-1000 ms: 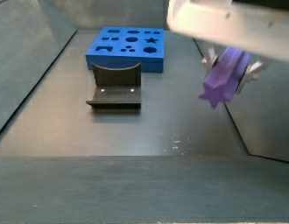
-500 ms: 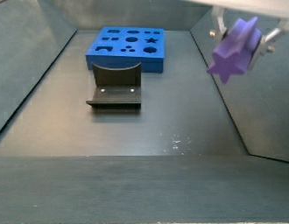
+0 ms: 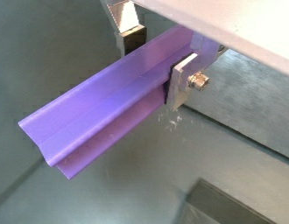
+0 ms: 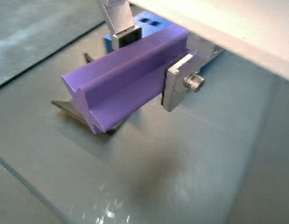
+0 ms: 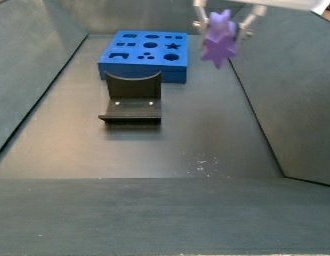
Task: Pick up the star object. Move up. Place the star object on the fixture. Regrasp the star object. Move to above the board. Insert the star object.
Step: Place the star object on the fixture.
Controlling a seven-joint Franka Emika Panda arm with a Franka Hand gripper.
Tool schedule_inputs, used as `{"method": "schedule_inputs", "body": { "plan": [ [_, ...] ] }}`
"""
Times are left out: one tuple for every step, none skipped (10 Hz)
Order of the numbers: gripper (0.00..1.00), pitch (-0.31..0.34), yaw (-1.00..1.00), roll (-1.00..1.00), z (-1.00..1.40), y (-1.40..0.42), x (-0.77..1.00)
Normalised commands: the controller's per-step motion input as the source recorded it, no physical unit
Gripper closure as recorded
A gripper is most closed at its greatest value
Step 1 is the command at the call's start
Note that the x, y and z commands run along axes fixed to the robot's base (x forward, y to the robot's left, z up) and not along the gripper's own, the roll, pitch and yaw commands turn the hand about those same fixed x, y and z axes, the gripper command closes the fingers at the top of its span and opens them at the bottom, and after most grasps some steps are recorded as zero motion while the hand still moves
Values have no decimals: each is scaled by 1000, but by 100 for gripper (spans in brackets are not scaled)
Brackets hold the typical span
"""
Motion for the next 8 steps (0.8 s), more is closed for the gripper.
{"method": "schedule_inputs", "body": {
  "plan": [
    [100,-29,576,205,-68,-596,1000],
    [100,-13,328,147,-64,-528,1000],
    [100,-9,198,114,-66,-480,1000],
    [100,-4,125,103,-64,-438,1000],
    [100,8,79,114,-61,-389,1000],
    [100,20,60,124,-59,-345,1000],
    [100,31,50,134,-56,-307,1000],
    [100,48,47,147,-52,-265,1000]
  ]
}}
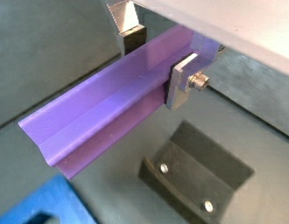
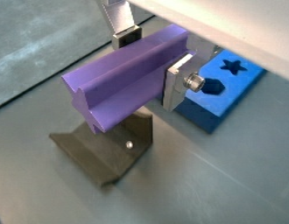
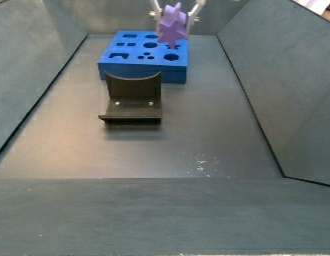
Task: Pick up the star object. Move up. Place the star object on the fixture. Regrasp the star object. Move to above the board. Insert the star object.
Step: Place the star object on the fixture.
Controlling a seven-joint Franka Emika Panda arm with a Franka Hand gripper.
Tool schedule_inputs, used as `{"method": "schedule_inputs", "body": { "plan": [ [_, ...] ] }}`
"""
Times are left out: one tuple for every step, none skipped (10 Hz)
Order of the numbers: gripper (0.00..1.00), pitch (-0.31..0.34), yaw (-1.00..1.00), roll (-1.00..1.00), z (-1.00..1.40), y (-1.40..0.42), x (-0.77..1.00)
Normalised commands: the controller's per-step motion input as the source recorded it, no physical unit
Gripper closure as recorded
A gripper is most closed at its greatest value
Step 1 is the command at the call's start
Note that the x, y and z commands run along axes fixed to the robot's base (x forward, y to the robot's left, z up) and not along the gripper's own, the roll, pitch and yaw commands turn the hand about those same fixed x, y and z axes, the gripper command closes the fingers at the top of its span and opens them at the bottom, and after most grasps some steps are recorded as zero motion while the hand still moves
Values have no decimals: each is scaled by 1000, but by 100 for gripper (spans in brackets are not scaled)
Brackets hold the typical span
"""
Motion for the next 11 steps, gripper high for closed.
{"method": "schedule_inputs", "body": {
  "plan": [
    [100,61,47,157,-50,-232,1000],
    [100,53,69,-1000,193,145,1000],
    [100,60,63,-1000,206,195,1000],
    [100,70,44,-1000,178,190,968],
    [100,86,25,-1000,77,122,832],
    [100,95,17,-1000,37,85,744],
    [100,110,3,-1000,21,64,621],
    [100,115,-6,-1000,15,57,559],
    [100,124,-26,-1000,-2,51,433],
    [100,132,-44,-1000,-6,47,338],
    [100,140,-63,-1000,-5,44,246]
  ]
}}
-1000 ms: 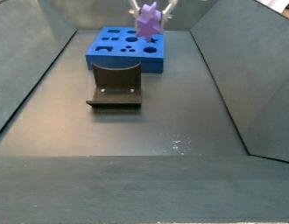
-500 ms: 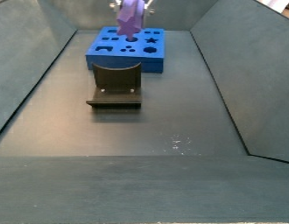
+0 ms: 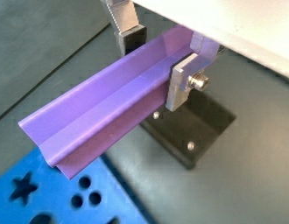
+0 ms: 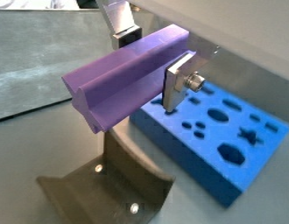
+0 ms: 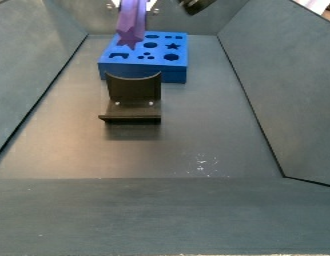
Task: Pick up the star object. Move up. Place the star object on the fixture. Regrasp the star object. Move to above the board. Insert the star object.
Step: Place the star object on the fixture.
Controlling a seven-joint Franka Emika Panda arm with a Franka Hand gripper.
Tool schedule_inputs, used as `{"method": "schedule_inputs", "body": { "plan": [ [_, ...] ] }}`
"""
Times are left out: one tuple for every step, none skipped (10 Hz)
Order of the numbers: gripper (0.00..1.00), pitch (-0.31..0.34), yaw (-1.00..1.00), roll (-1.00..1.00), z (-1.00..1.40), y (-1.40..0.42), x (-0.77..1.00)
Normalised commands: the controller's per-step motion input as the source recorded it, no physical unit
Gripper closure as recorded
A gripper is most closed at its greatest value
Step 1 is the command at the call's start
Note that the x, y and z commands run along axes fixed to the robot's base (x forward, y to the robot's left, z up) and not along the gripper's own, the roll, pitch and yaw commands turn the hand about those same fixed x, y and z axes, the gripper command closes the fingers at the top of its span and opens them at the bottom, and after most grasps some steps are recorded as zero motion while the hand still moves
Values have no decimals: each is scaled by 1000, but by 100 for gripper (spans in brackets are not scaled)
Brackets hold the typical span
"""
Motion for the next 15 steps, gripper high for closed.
{"method": "schedule_inputs", "body": {
  "plan": [
    [100,150,-93,-1000,-9,46,125],
    [100,141,-119,-962,-7,46,51],
    [100,98,-130,-791,-4,43,34],
    [100,68,-131,-610,-11,41,48],
    [100,55,-128,-378,-20,45,75],
    [100,51,-115,-246,-13,32,79],
    [100,252,-21,-1000,-1000,132,126],
    [100,240,-24,-1000,-1000,135,127],
    [100,261,-100,-957,-1000,138,144],
    [100,249,-139,-810,-1000,136,153],
    [100,192,-189,-600,-1000,138,159],
    [100,157,-209,-491,-1000,140,164],
    [100,99,-222,-285,-1000,136,175],
    [100,53,-219,-194,-1000,133,182],
    [100,10,-206,-158,-827,111,158]
  ]
}}
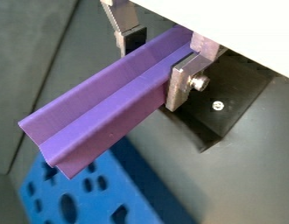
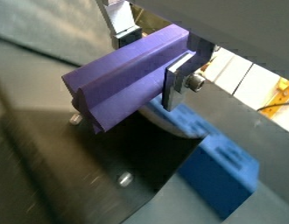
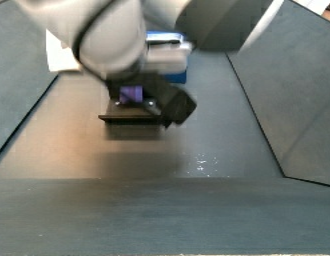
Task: Pick up the star object. Move up. Place the star object on the fixture. Regrasp the star object. Move to above the board. Insert the star object.
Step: Place the star object on the fixture, then regrasp the star object.
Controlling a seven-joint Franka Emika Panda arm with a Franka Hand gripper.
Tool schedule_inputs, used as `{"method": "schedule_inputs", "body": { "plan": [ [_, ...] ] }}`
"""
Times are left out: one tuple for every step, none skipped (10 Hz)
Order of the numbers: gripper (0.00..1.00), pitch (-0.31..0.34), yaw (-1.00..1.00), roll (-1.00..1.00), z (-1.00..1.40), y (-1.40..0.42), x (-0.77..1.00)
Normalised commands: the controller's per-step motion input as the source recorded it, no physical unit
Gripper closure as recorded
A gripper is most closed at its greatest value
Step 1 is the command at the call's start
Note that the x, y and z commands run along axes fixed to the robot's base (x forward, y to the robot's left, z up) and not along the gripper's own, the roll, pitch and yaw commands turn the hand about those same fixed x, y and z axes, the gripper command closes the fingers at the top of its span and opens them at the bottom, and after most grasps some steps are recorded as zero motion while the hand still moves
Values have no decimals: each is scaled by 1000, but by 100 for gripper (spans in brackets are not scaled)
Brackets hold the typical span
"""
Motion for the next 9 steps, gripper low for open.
{"method": "schedule_inputs", "body": {
  "plan": [
    [100,-29,-178,-146,-548,81,116],
    [100,-56,-148,-140,-353,65,98],
    [100,-76,-121,-126,-182,58,80],
    [0,0,0,0,0,0,0],
    [0,33,18,33,1000,0,0],
    [0,36,18,33,1000,1,-4],
    [0,46,15,40,1000,4,-23],
    [0,55,8,49,1000,3,-31],
    [0,66,3,53,1000,3,-34]
  ]
}}
